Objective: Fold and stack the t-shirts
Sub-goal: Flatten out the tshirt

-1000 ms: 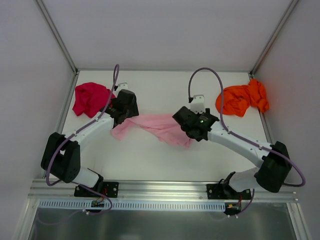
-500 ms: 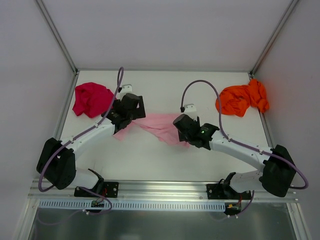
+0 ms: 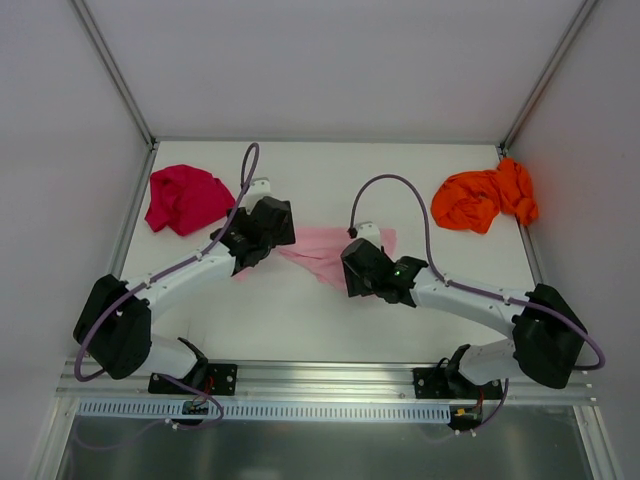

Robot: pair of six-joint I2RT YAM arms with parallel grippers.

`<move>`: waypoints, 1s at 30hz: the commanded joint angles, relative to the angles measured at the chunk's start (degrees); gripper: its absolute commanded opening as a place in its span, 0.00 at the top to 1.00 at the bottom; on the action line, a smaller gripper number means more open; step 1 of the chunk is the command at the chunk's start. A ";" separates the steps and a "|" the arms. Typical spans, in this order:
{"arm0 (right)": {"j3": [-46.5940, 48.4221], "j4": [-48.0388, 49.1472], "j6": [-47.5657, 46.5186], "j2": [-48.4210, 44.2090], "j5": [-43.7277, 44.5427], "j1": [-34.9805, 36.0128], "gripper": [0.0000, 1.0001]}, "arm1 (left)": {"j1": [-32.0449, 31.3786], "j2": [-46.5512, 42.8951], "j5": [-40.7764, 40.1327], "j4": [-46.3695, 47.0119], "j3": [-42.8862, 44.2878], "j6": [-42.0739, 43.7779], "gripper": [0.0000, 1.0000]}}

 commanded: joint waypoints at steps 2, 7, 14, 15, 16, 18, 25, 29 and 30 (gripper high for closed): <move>-1.07 3.31 0.27 1.48 -1.57 0.26 0.45 | -0.08 1.40 -3.32 -1.04 0.01 -2.56 0.01; -1.42 4.18 0.18 2.88 -0.60 0.26 0.45 | -0.08 0.61 -3.25 -5.00 -2.53 -8.70 0.01; -2.04 7.17 0.01 4.55 -0.51 0.26 0.44 | -0.78 -5.45 -3.41 -3.52 -13.07 -17.15 0.01; -2.04 7.52 0.01 4.90 -0.60 0.17 0.44 | -0.78 -6.67 -3.58 -2.90 -14.04 -17.51 0.01; -2.21 7.79 -0.08 5.34 -0.86 0.17 0.44 | -0.87 -7.21 -4.11 -2.72 -14.84 -18.47 0.01; -2.30 8.40 0.01 5.44 -0.86 0.26 0.44 | -0.87 -8.79 -5.17 -2.72 -17.21 -20.57 0.01; -2.65 8.76 -0.35 4.65 -0.77 0.26 0.44 | -0.87 -14.41 -6.57 5.09 -26.61 -22.87 0.01; -3.00 8.93 -0.43 4.38 -0.60 0.26 0.44 | -0.87 -14.60 -7.63 9.15 -30.05 -22.78 0.01; -3.01 9.02 -0.52 4.38 -0.68 0.26 0.44 | -0.87 -14.42 -7.54 11.15 -30.40 -22.26 0.01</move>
